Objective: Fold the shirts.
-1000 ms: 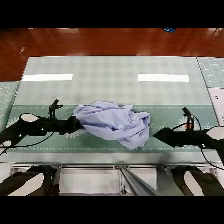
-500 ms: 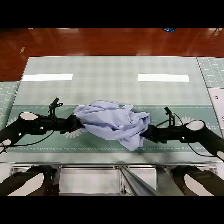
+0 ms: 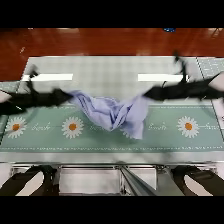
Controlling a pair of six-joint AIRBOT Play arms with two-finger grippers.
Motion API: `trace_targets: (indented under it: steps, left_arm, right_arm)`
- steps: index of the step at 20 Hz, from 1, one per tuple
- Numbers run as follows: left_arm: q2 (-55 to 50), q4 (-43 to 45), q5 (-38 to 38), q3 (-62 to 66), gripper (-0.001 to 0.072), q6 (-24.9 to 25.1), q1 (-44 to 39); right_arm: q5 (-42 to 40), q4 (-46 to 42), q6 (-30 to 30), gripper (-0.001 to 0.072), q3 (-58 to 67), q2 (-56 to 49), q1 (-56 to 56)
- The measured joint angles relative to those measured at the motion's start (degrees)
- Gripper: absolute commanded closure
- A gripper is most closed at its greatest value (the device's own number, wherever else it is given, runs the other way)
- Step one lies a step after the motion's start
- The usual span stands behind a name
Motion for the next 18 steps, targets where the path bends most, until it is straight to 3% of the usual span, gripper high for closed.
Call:
trace_targets:
  steps: [4, 8, 12, 18]
  left_arm:
    - [6.8, -0.1, -1.4, 19.6, 0.0692, -2.4, 7.0]
    - [12.0, -0.3, -2.8, 37.3, 0.0691, -3.4, 13.8]
    - [18.4, 0.4, -4.9, 46.3, 0.0691, -4.8, 18.3]
    - [27.0, 11.7, -9.8, 49.0, 0.0691, -8.7, 16.8]
  right_arm:
    - [3.9, -16.0, 6.5, 0.0694, 27.6, 0.8, 0.1]
    - [8.3, -24.8, 9.1, 0.0694, 46.6, 3.0, 0.1]
    - [12.3, -31.8, 11.0, 0.0694, 53.2, 9.6, 0.1]
    - [21.3, -40.9, 13.6, 0.0694, 53.4, 19.8, 0.1]
